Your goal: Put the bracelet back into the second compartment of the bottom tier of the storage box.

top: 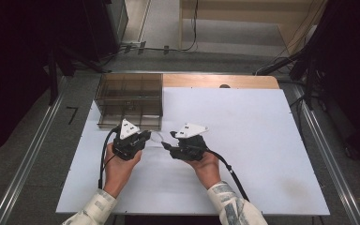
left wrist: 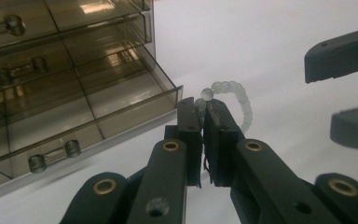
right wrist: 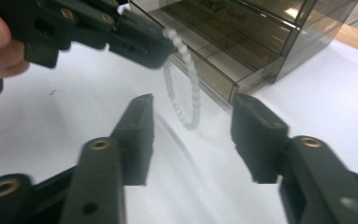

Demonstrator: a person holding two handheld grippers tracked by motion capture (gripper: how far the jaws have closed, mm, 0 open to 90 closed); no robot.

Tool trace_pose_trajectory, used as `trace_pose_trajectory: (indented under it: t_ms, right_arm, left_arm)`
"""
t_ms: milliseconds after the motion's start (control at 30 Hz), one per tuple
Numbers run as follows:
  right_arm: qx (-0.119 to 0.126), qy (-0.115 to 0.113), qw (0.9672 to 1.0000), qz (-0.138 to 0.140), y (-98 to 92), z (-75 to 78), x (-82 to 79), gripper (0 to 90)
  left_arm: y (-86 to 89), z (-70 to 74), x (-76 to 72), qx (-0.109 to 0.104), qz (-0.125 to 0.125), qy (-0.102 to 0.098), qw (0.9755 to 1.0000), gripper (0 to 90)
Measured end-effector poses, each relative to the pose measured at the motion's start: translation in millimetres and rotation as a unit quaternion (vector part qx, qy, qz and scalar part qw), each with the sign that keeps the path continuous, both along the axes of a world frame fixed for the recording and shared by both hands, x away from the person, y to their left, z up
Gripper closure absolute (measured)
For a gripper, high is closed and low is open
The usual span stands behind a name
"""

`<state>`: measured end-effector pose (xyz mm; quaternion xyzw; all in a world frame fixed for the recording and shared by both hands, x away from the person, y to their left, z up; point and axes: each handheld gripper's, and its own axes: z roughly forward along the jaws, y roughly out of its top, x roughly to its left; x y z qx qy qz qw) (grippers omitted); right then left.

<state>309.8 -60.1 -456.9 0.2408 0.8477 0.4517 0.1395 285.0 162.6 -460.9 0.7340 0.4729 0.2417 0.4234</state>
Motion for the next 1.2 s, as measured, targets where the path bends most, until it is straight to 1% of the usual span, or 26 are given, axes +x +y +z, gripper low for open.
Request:
trace_pose_trajectory:
  t_ms: [67, 133, 167, 267, 333, 433, 500, 533, 567, 600, 767, 867, 967, 1167, 1200]
  right_arm:
    - [0.003, 0.007, 1.0, -0.004, -1.3, -0.8, 1.5, 37.5]
    - [0.005, 0.005, 0.9999, -0.012, -2.6, -1.7, 2.7, 29.8]
    - [0.004, 0.003, 0.9999, -0.014, -3.0, -2.1, 3.0, 27.0]
    - [0.003, 0.007, 0.9997, -0.024, -4.4, -3.6, 3.8, 19.4]
    - [0.003, 0.009, 0.9995, -0.03, -5.9, -4.4, 4.6, 16.7]
    - [0.006, 0.005, 0.9992, -0.04, -9.2, -5.2, 5.5, 14.3]
    - [0.008, -0.001, 0.9988, -0.049, -11.5, -5.6, 5.0, 11.5]
    - [0.007, -0.008, 0.9984, -0.055, -12.8, -6.1, 4.9, 9.8]
    - [0.007, -0.013, 0.9982, -0.059, -14.0, -6.5, 4.7, 9.3]
    - [0.007, -0.014, 0.998, -0.061, -15.0, -6.9, 5.1, 9.2]
    - [0.009, -0.007, 0.9975, -0.069, -19.9, -8.7, 6.8, 8.6]
    - [0.011, -0.009, 0.9973, -0.072, -23.1, -9.0, 7.1, 8.6]
    - [0.012, -0.007, 0.9971, -0.075, -25.9, -8.5, 7.8, 8.6]
    - [0.016, -0.006, 0.9966, -0.08, -33.8, -7.5, 8.6, 8.6]
    - [0.017, -0.005, 0.9963, -0.084, -35.0, -7.6, 8.6, 8.6]
  left_arm:
    - [1.6, 1.4, 0.9, 0.001, 0.005, -0.002, 1.0, 86.2]
    - [3.0, 2.6, 2.0, -0.003, 0.009, -0.004, 0.9999, 86.3]
    - [3.7, 3.2, 2.5, -0.006, 0.011, -0.004, 0.9999, 86.3]
    - [6.8, 5.4, 4.3, -0.012, 0.019, -0.008, 0.9997, 86.2]
    - [9.2, 6.9, 5.5, -0.015, 0.024, -0.01, 0.9995, 86.2]
    - [13.1, 9.1, 7.2, -0.013, 0.031, -0.014, 0.9993, 86.2]
    - [16.2, 10.6, 8.1, -0.014, 0.037, -0.018, 0.9991, 86.2]
    - [17.7, 11.5, 8.5, -0.014, 0.04, -0.019, 0.9989, 86.2]
    - [19.4, 12.2, 9.1, -0.012, 0.043, -0.021, 0.9988, 86.2]
    - [21.0, 12.7, 9.8, -0.015, 0.046, -0.02, 0.9986, 86.2]
    - [28.6, 13.8, 13.6, -0.014, 0.062, -0.023, 0.9977, 86.2]
    - [32.3, 13.8, 15.8, -0.013, 0.071, -0.026, 0.997, 86.2]
    - [35.6, 13.0, 17.8, -0.008, 0.085, -0.032, 0.9958, 86.2]
    - [43.8, 10.9, 22.8, -0.012, 0.112, -0.034, 0.9931, 86.2]
    - [45.3, 10.2, 23.9, -0.013, 0.116, -0.033, 0.9927, 86.1]
